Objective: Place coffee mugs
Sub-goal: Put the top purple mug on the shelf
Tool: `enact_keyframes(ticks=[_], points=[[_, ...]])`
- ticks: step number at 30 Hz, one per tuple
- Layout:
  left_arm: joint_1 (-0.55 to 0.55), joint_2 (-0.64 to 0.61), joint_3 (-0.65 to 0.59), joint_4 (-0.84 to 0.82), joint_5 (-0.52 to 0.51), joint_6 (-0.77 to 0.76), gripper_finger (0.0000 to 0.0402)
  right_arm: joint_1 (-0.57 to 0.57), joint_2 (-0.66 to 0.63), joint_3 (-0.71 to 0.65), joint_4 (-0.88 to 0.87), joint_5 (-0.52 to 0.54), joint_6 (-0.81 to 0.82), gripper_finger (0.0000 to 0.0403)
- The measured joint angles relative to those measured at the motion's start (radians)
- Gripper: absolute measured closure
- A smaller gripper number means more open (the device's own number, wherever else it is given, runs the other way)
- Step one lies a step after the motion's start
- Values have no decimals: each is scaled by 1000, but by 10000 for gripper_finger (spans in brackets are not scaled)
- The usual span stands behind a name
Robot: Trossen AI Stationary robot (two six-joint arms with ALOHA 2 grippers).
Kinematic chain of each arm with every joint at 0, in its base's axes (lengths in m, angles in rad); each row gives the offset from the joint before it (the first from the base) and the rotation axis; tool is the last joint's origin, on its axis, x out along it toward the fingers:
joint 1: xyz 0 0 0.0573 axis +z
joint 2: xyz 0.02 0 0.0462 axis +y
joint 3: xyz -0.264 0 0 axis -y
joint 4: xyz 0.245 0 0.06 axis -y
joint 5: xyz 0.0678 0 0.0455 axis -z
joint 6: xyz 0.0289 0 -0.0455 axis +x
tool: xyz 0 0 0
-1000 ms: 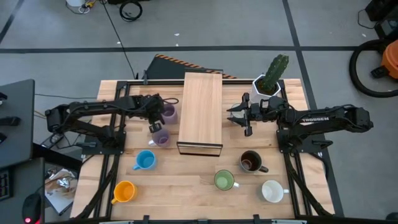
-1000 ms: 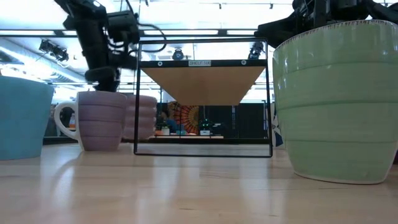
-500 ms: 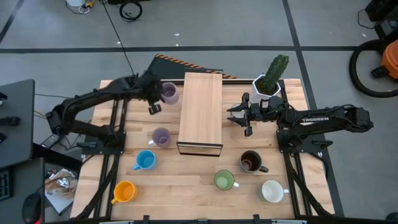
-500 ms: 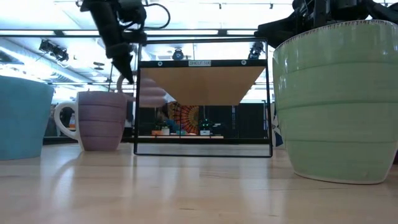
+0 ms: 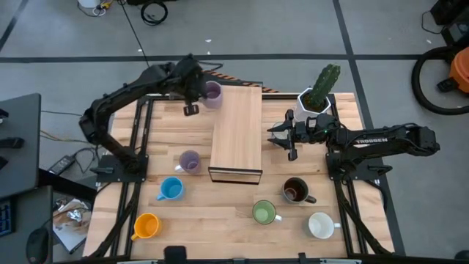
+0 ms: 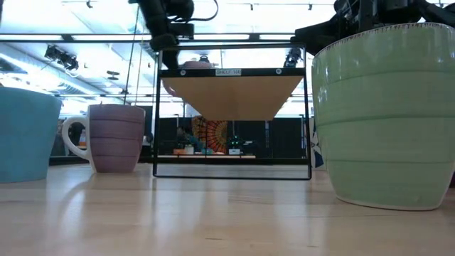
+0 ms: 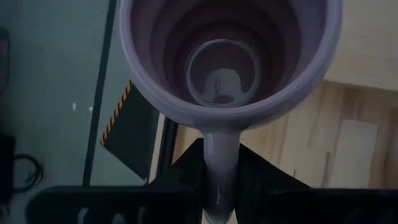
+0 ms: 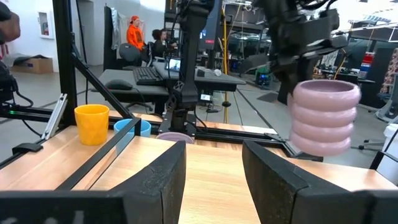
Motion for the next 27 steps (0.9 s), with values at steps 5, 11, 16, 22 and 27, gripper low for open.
enact_keyframes(ticks=[5,11,16,22,27], points=[[30,88,116,-13,86,71,346,1,0,0,0,-1,3,239],[58,187,199,-27,135,128,346,2,0,0,0,-6,6,239],[91,237,227,-29,171,161,346,2,0,0,0,-7,6,239],[130,259,235,-25,259,180,346,13,0,0,0,-7,6,239],[145,261,235,-8,300,205,346,13,0,0,1,-6,6,239]])
